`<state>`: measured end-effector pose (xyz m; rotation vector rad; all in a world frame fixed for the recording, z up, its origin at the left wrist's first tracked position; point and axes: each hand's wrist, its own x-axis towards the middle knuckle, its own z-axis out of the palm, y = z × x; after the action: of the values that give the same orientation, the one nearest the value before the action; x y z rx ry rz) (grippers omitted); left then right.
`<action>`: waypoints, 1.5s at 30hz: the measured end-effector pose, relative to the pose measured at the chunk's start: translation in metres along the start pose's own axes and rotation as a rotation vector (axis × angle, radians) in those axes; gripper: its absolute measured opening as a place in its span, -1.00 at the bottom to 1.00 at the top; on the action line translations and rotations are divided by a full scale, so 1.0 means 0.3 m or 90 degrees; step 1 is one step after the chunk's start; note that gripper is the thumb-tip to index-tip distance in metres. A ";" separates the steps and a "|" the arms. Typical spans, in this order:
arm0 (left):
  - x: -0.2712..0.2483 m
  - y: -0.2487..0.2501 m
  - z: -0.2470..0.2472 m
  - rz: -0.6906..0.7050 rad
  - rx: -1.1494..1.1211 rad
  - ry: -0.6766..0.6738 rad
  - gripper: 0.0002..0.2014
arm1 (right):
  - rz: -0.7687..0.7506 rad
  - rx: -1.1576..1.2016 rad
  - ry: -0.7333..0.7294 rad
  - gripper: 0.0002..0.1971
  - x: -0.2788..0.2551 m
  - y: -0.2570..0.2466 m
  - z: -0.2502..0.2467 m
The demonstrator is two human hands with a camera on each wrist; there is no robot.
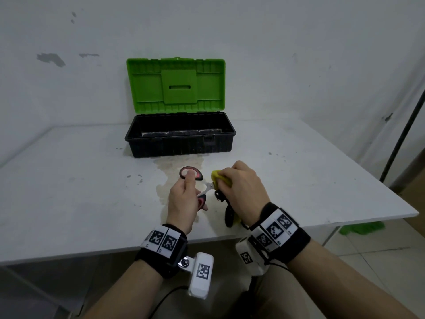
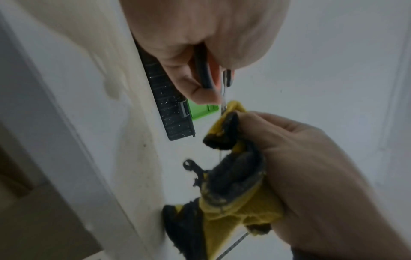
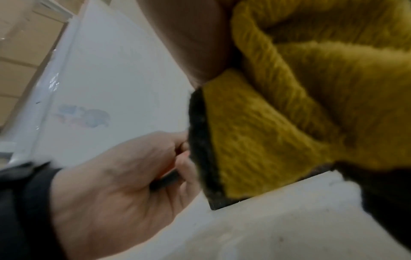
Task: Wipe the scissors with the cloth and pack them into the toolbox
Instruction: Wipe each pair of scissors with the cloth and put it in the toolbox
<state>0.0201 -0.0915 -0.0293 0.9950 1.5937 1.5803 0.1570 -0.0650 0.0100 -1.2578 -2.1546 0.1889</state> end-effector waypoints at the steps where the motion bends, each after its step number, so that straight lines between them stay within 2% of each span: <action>1: 0.003 -0.001 -0.004 -0.001 -0.014 -0.021 -0.61 | -0.003 -0.001 0.008 -0.73 0.004 0.006 -0.007; 5: 0.007 -0.009 -0.017 -0.040 -0.113 -0.173 -0.81 | -0.022 0.004 0.024 -0.76 0.009 0.013 -0.019; 8: 0.004 0.005 -0.030 -0.088 -0.142 -0.219 -0.91 | -0.035 0.005 0.031 -0.78 0.011 0.018 -0.021; 12: 0.018 0.020 -0.049 -0.106 -0.071 -0.216 -0.87 | -0.051 0.019 0.061 -0.79 0.019 0.016 -0.033; 17: 0.042 0.032 -0.080 -0.035 -0.039 -0.226 -0.94 | -0.043 0.029 0.085 -0.81 0.032 0.035 -0.052; 19: 0.047 0.037 -0.090 -0.016 -0.044 -0.229 -0.87 | -0.039 0.029 0.095 -0.82 0.035 0.045 -0.062; 25: 0.066 0.040 -0.126 0.066 0.088 -0.217 -0.91 | -0.021 0.037 0.118 -0.83 0.041 0.068 -0.096; 29: 0.073 0.042 -0.141 0.052 0.098 -0.213 -0.86 | -0.018 0.039 0.123 -0.84 0.043 0.083 -0.109; 33: 0.080 0.024 -0.142 0.049 0.129 -0.180 -0.89 | -0.016 0.033 0.116 -0.83 0.036 0.089 -0.104; 39: 0.084 0.009 -0.139 0.006 0.121 -0.226 -0.86 | -0.021 0.037 0.091 -0.81 0.022 0.081 -0.084; 42: 0.092 0.005 -0.140 -0.009 0.107 -0.182 -0.77 | -0.034 0.036 0.065 -0.80 0.017 0.074 -0.078; 45: 0.093 0.004 -0.134 -0.022 0.126 -0.165 -0.82 | -0.050 0.030 0.032 -0.80 0.012 0.066 -0.070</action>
<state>-0.0285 -0.0865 -0.0251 1.2173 1.5950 1.2310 0.1827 -0.0552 0.0201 -1.1373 -2.1403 0.1718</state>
